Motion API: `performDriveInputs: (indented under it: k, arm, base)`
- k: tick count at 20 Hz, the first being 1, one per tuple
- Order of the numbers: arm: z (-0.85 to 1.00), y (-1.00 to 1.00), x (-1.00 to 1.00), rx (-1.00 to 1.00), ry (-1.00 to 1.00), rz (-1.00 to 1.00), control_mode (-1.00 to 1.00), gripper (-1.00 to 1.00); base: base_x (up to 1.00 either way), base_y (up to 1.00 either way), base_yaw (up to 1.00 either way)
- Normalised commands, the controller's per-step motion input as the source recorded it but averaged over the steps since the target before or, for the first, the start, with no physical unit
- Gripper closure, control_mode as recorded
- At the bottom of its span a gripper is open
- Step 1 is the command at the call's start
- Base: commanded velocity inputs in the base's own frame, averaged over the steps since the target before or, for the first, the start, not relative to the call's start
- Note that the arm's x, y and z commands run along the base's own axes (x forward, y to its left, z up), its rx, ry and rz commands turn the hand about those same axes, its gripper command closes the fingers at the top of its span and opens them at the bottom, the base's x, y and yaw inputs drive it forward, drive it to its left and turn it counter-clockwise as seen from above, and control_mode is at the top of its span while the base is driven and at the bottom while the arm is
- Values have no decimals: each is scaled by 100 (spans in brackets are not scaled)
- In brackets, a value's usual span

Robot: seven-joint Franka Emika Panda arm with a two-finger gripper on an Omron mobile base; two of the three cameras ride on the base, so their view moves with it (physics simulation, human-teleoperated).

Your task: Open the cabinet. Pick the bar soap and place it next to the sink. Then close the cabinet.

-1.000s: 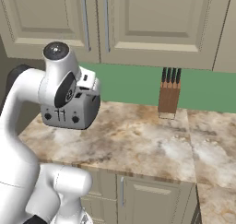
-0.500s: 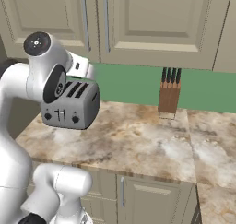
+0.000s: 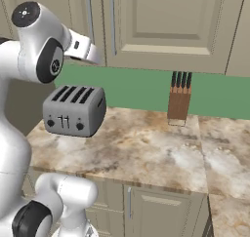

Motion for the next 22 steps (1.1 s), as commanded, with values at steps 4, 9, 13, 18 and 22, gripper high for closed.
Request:
performDriveInputs:
  k: [4,9,13,18,22]
  arm:
    - [26,-9,24,1,-8,-3,-100,-100]
    - [0,-19,28,4,-12,0,-100,-100]
    - [0,-15,24,0,-9,0,-100,-100]
    - [4,-13,25,0,-5,0,-100,-100]
    - [0,-4,47,0,-4,0,-100,-100]
  base:
    - [0,0,0]
    - [0,0,0]
    - [0,0,0]
    - [0,0,0]
    - [0,0,0]
